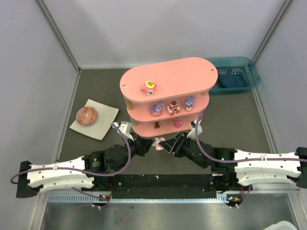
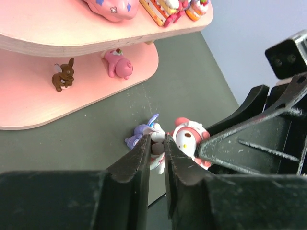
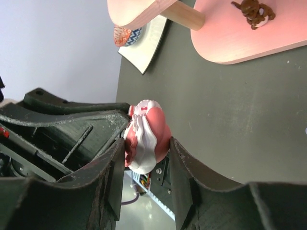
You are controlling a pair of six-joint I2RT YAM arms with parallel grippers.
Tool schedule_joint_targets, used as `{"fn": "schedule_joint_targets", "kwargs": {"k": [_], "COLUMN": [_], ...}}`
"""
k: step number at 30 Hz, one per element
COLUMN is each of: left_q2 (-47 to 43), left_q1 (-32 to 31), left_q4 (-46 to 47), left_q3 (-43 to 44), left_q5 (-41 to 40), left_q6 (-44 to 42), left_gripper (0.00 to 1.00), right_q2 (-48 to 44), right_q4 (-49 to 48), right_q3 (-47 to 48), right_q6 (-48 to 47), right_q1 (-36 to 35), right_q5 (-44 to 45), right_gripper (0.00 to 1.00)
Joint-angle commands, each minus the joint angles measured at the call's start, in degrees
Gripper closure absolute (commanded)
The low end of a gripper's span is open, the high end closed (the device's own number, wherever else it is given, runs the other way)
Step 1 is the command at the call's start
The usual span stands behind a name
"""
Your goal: Place and organize the plastic toys onto the shelf
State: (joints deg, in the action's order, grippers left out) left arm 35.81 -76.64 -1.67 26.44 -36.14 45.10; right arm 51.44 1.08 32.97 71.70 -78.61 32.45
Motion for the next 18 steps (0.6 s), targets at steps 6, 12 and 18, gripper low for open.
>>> {"fn": "schedule_joint_targets", "kwargs": {"k": [6,12,18], "left_q2": [-6.2,-12.1,-14.2], "left_q1": [-0.4,-0.4,-0.3], "left_q4": [1.9,-7.4,-13.8], "left_q3": [0.4,0.5,2.4], "left_q5": [-1.6,-5.3,-2.9], "left_q6": [4.5,8.1,12.2], "left_gripper": [0.24,0.08,0.07], "right_q2": [-3.7,-8.5,-9.3], "right_q4": [0.9,0.2,3.3], "right_q3": [1.6,-0.3,2.4], "right_q6": [-18.9,-45.4,-60.8], "right_q1": [0.1,0.2,0.1], "right_q5": [-2.4,-9.7,-13.7], "right_gripper": [1.0,1.0,1.0]}}
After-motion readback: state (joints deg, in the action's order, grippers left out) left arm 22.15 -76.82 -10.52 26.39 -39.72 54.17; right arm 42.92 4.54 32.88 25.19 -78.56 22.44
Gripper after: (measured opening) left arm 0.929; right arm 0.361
